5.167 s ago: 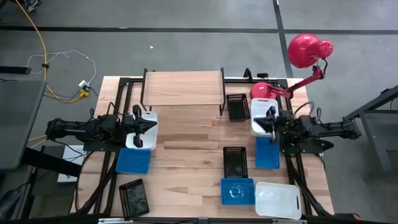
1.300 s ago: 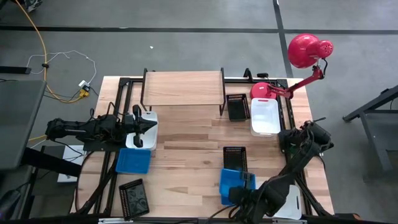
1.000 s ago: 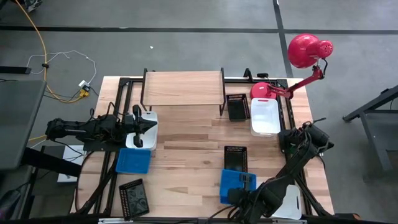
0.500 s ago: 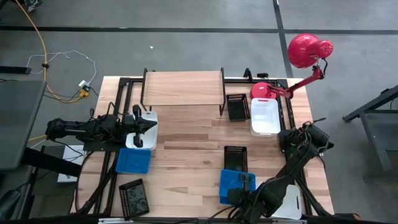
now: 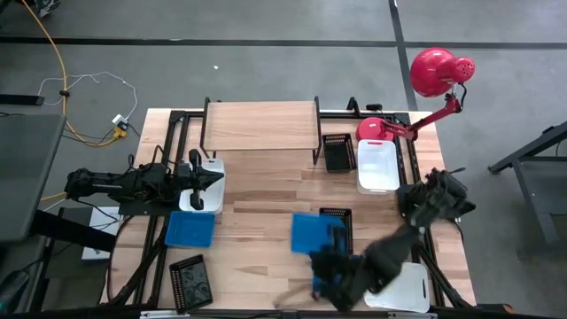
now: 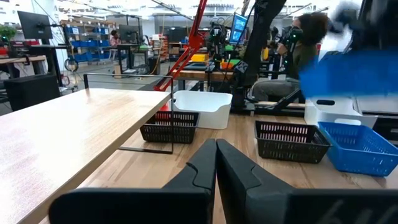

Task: Stack baskets on shelf by color
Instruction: Put the top right blue bin on the shelf

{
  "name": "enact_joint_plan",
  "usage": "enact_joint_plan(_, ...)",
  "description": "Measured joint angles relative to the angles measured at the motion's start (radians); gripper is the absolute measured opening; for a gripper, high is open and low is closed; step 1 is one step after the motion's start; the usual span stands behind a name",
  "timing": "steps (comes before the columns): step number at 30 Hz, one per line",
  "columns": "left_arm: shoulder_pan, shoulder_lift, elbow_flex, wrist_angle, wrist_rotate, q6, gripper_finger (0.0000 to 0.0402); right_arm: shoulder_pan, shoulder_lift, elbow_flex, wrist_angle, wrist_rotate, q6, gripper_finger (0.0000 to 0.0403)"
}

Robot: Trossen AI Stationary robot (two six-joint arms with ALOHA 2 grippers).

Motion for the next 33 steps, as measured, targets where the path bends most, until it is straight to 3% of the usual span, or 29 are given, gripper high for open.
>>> enact_joint_plan(3, 0.0, 0.0, 0.0, 0.0, 0.0, 0.0, 0.0001, -0.12, 0.002, 0.083, 0.016, 0.055, -0.112, 0.0)
enact_joint_plan(8, 0.0, 0.0, 0.0, 0.0, 0.0, 0.0, 0.0001, -0.38, 0.002, 0.236, 0.137, 0.053, -0.223, 0.0)
enact_joint_plan(14, 0.0, 0.0, 0.0, 0.0, 0.0, 0.0, 0.0001, -0.659, 0.002, 0.355, 0.175, -0.006, -0.196, 0.0)
enact_joint_plan(18, 0.0, 0.0, 0.0, 0.0, 0.0, 0.0, 0.0001, -0.803, 0.005, 0.358, 0.111, -0.125, -0.088, 0.0)
enact_joint_plan(24, 0.0, 0.0, 0.0, 0.0, 0.0, 0.0, 0.0001, -0.893, 0.058, 0.357, 0.049, -0.23, 0.0, 0.0)
enact_joint_plan(33, 0.0, 0.0, 0.0, 0.0, 0.0, 0.0, 0.0001, -0.902, 0.143, 0.356, 0.01, -0.232, 0.032, 0.0004)
